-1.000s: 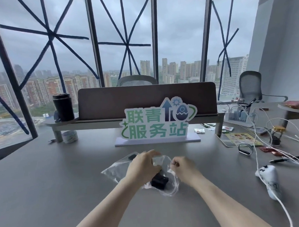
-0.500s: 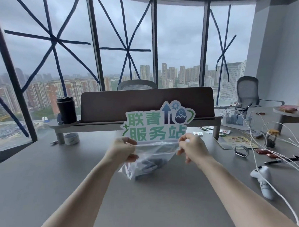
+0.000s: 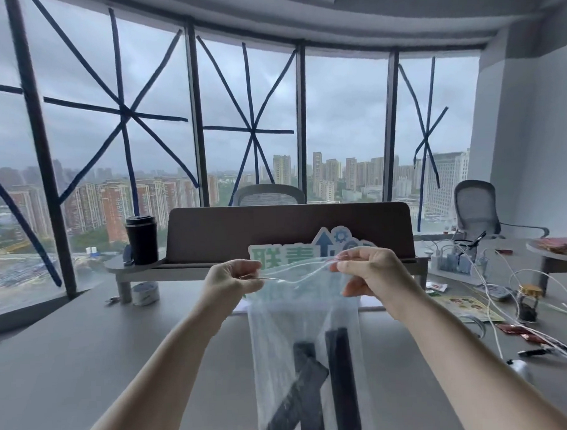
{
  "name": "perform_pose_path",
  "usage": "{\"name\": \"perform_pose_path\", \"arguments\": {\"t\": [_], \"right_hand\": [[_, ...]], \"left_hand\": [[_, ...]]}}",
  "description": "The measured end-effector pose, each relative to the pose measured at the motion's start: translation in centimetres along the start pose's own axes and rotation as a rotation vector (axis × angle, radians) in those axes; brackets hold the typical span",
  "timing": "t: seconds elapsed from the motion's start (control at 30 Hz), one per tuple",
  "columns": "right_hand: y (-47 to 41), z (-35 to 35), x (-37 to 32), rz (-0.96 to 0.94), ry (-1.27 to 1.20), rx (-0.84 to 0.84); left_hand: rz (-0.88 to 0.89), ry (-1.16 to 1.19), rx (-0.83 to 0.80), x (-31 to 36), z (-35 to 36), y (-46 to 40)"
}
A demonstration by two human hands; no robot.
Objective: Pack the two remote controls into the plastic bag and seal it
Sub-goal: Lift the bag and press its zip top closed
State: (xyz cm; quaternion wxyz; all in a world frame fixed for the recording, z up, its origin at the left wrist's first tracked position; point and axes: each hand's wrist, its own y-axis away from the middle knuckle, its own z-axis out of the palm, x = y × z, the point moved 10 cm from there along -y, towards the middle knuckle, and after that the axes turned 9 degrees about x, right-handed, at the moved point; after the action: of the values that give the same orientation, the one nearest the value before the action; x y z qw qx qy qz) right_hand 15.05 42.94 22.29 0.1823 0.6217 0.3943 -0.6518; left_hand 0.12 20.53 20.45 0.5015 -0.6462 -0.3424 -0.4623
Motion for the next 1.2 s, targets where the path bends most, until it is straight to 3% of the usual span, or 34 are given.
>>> {"name": "perform_pose_path", "arguments": {"t": [0.2,0.43,0.57,0.7,0.87,1.0,1.2], "right_hand": [[0.5,-0.8,-1.4,-0.117,0.216,0.078],[1.0,-2.9,-2.9,-0.189,0.339,0.227],[1.3,-4.4,-3.2,-0.168,0.495,0.305],[1.5,-3.3,-3.7,-0.206,0.807,0.198],[3.5,3.0,-5.5,-0.406,0.685,-0.122],[3.1,5.5,-6.9,-0.453,0.655,-0.153],[2.0,6.8,-6.8,-0.341,0.606,-0.272]], "left_hand": [[0.045,-0.094,0.160,-2.2,-2.4,0.3],[0.006,0.062,0.165,-1.5,-1.9,1.6],[0.041,0.106,0.061,0.9,0.2,2.6],[0.067,0.098,0.052,2.0,1.8,3.1],[0.139,0.069,0.012,3.3,3.7,4.1],[0.181,0.092,-0.021,4.3,4.1,4.4],[0.223,0.064,-0.032,5.2,4.0,4.3]]}}
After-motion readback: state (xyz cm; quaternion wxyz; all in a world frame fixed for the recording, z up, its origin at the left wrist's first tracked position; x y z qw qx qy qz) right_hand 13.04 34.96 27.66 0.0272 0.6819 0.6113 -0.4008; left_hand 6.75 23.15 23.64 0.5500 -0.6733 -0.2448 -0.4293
